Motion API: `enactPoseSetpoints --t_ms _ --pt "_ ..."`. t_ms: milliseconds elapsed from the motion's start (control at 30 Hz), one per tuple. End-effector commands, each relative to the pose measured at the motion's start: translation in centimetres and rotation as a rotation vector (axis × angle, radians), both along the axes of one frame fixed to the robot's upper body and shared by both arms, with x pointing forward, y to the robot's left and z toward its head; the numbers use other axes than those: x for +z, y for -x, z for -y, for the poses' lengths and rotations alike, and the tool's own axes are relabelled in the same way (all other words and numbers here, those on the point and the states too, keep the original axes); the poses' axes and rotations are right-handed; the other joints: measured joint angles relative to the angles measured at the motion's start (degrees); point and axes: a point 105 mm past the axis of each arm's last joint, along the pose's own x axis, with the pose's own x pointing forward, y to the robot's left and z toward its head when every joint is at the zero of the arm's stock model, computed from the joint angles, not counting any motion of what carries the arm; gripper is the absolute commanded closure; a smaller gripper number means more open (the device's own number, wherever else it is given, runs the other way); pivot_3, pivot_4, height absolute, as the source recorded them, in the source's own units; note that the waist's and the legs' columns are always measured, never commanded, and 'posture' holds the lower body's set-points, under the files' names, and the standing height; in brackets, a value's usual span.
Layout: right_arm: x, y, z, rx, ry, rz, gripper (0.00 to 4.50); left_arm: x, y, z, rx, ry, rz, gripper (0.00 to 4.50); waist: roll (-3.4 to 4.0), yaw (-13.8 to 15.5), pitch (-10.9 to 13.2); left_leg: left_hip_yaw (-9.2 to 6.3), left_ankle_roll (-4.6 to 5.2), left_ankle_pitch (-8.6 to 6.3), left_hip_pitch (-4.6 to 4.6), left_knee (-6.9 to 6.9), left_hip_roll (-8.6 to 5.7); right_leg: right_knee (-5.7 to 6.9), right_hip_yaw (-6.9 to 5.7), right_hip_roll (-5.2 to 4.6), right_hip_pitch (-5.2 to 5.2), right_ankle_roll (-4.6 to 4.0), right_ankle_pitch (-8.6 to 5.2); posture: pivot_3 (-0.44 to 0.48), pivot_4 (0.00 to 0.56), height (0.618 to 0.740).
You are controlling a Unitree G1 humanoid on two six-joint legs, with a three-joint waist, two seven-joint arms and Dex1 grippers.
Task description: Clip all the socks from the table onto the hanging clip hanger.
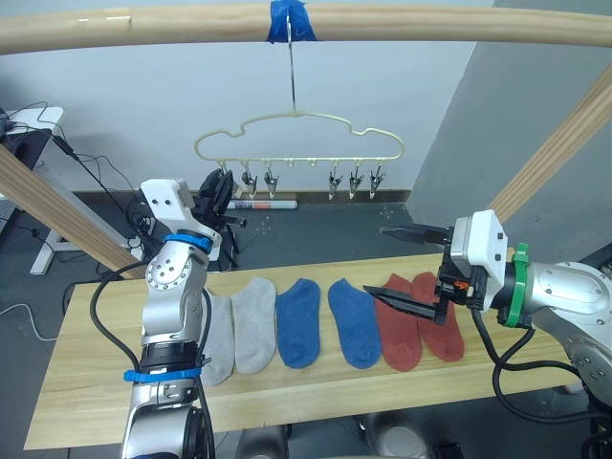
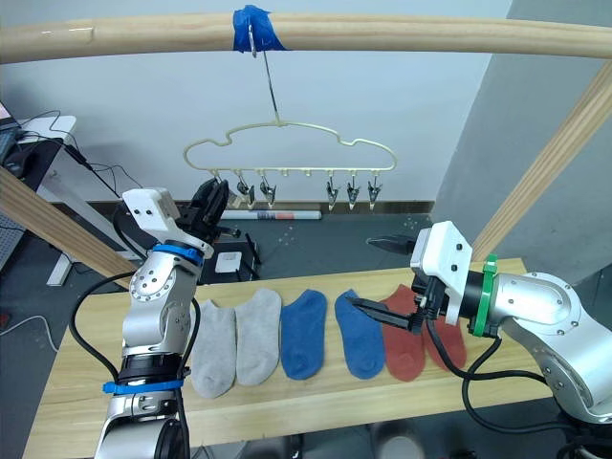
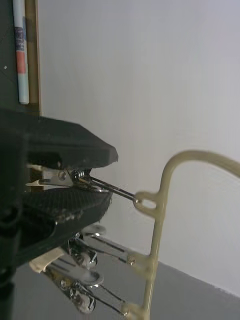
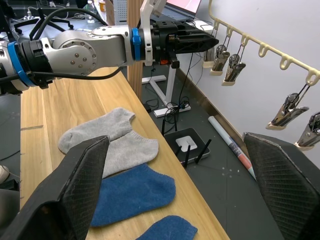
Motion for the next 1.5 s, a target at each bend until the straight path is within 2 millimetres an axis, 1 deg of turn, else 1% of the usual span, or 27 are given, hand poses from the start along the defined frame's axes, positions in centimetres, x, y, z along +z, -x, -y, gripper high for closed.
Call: enactPoseSetpoints --t_ms 33,67,167,233,267,300,367,467,533,567,667,867,933,1067,1133,1267,1300,1333,1500 --pt "0.7 0.5 -0.2 0.015 -0.01 0.044 0.0 1.6 0.6 0.3 -0.009 -0.033 0.067 4.37 0.0 0.0 0.01 0.0 0.0 0.0 0.0 0.0 0.0 0.0 0.0 0.0 0.0 0.0 0.0 -0.34 0.262 0.739" --pt "0.7 0.5 -0.2 0.013 -0.01 0.042 0.0 1.6 0.6 0.2 -0.009 -0.035 0.068 4.47 0.0 0.0 0.02 0.0 0.0 0.0 0.0 0.0 0.0 0.0 0.0 0.0 0.0 0.0 0.0 -0.34 0.262 0.739" --pt "0.1 0.5 0.0 0.001 -0.004 0.023 0.0 1.8 0.7 0.3 -0.013 -0.045 0.073 4.49 0.0 0.0 0.02 0.0 0.0 0.0 0.0 0.0 0.0 -0.01 0.0 0.0 0.0 0.01 -0.01 -0.337 0.261 0.739" --pt "-1.3 -0.2 0.9 -0.091 0.026 -0.033 0.0 1.8 0.8 0.4 -0.018 -0.055 0.072 4.49 -0.01 0.02 0.03 0.0 0.0 0.0 -0.01 -0.01 0.0 -0.02 0.0 0.0 0.0 0.01 -0.01 -0.332 0.263 0.739" --pt "-2.3 -1.0 1.8 -0.173 0.042 -0.054 0.0 1.8 0.8 0.4 -0.019 -0.058 0.071 4.49 0.0 0.03 0.03 -0.01 0.0 0.0 -0.02 -0.02 0.0 -0.03 -0.01 0.0 0.0 0.01 -0.01 -0.332 0.263 0.739" --pt "-3.8 -1.7 3.2 -0.272 0.073 -0.076 0.0 1.8 0.9 0.4 -0.02 -0.062 0.07 4.49 -0.02 0.09 0.04 0.0 -0.01 0.0 -0.04 -0.02 0.0 -0.04 0.0 0.0 -0.01 0.01 0.0 -0.325 0.268 0.739" --pt "-5.9 -2.4 5.1 -0.404 0.121 -0.098 0.0 1.7 1.0 0.5 -0.024 -0.073 0.069 4.49 -0.04 0.44 0.06 -0.03 -0.02 -0.01 -0.06 -0.03 0.0 -0.09 -0.02 -0.01 -0.01 0.01 0.0 -0.325 0.268 0.739" --pt "-8.2 -3.2 7.3 -0.592 0.124 -0.098 0.0 1.8 1.2 0.8 -0.036 -0.08 0.067 4.49 -0.05 0.63 0.26 0.02 -0.03 -0.02 -0.07 -0.04 -0.01 -0.09 0.02 -0.03 -0.05 -0.01 0.0 -0.321 0.279 0.739" --pt "-10.8 -3.9 9.3 -0.739 0.136 -0.133 0.0 1.9 1.3 1.2 -0.047 -0.085 0.07 4.49 -0.04 0.56 0.4 0.03 -0.04 -0.02 -0.06 -0.03 0.0 -0.06 0.04 -0.03 -0.06 0.03 -0.02 -0.322 0.283 0.739" --pt "-11.8 -4.1 9.9 -0.782 0.144 -0.143 0.0 1.9 1.3 1.3 -0.05 -0.086 0.07 4.49 -0.05 0.53 0.46 0.03 -0.04 -0.02 -0.05 -0.03 0.01 -0.06 0.04 -0.02 -0.06 0.18 -0.11 -0.322 0.283 0.739" --pt "-14.2 -4.9 11.3 -0.872 0.143 -0.142 0.0 2.1 1.4 1.5 -0.062 -0.087 0.07 4.49 0.01 0.5 0.81 0.06 -0.04 -0.02 -0.03 -0.02 0.01 -0.04 0.07 -0.01 -0.05 0.24 -0.14 -0.32 0.288 0.739" --pt "-17.6 -6.3 12.7 -0.974 0.108 -0.203 0.0 2.3 1.4 1.7 -0.07 -0.092 0.066 4.49 0.08 0.41 1.45 0.08 -0.04 -0.02 -0.03 -0.02 0.01 -0.01 0.1 -0.01 -0.07 0.22 -0.1 -0.305 0.297 0.739" --pt "-18.6 -6.7 13.2 -1.016 0.083 -0.245 0.0 2.3 1.5 1.7 -0.074 -0.095 0.063 4.49 0.11 0.39 1.57 0.08 -0.04 -0.02 -0.03 -0.03 0.01 0.0 0.1 -0.01 -0.08 0.01 0.02 -0.302 0.3 0.739" --pt "-20.0 -7.2 13.0 -1.007 0.082 -0.303 0.0 2.4 1.5 1.7 -0.078 -0.098 0.06 4.49 0.19 0.42 1.67 0.07 -0.04 -0.02 -0.05 -0.03 -0.01 0.0 0.09 -0.02 -0.08 0.0 0.03 -0.296 0.302 0.739" --pt "-21.0 -7.3 13.2 -1.028 0.076 -0.362 0.0 2.4 1.5 1.7 -0.082 -0.099 0.059 4.49 0.19 0.42 1.68 0.06 -0.04 -0.02 -0.05 -0.03 -0.01 -0.01 0.09 -0.03 -0.08 0.0 0.03 -0.29 0.302 0.739" --pt "-22.2 -7.0 13.4 -1.04 0.054 -0.426 0.0 2.6 1.8 1.7 -0.102 -0.105 0.055 4.49 0.18 0.46 1.67 0.05 -0.04 -0.02 -0.04 -0.02 0.0 0.03 0.08 -0.02 -0.07 0.0 0.03 -0.283 0.302 0.739" --pt "-22.4 -6.9 13.5 -1.05 0.044 -0.441 0.4 2.7 1.8 1.7 -0.107 -0.11 0.053 4.5 0.18 0.47 1.67 0.05 -0.04 -0.02 -0.03 -0.02 0.01 0.03 0.07 -0.02 -0.07 0.0 0.03 -0.278 0.301 0.739" --pt "-22.6 -6.8 13.6 -1.055 0.055 -0.446 0.63 2.7 1.8 1.6 -0.109 -0.11 0.05 4.5 0.18 0.48 1.67 0.04 -0.04 -0.02 -0.03 -0.01 0.01 0.04 0.07 -0.01 -0.06 0.0 0.03 -0.278 0.301 0.739" --pt "-23.3 -6.1 13.7 -1.048 0.057 -0.483 2.34 2.8 2.0 1.6 -0.133 -0.111 0.036 4.5 0.18 0.64 1.67 0.05 -0.04 -0.02 -0.02 0.02 0.0 0.03 0.08 -0.02 -0.03 0.03 0.04 -0.278 0.301 0.739"
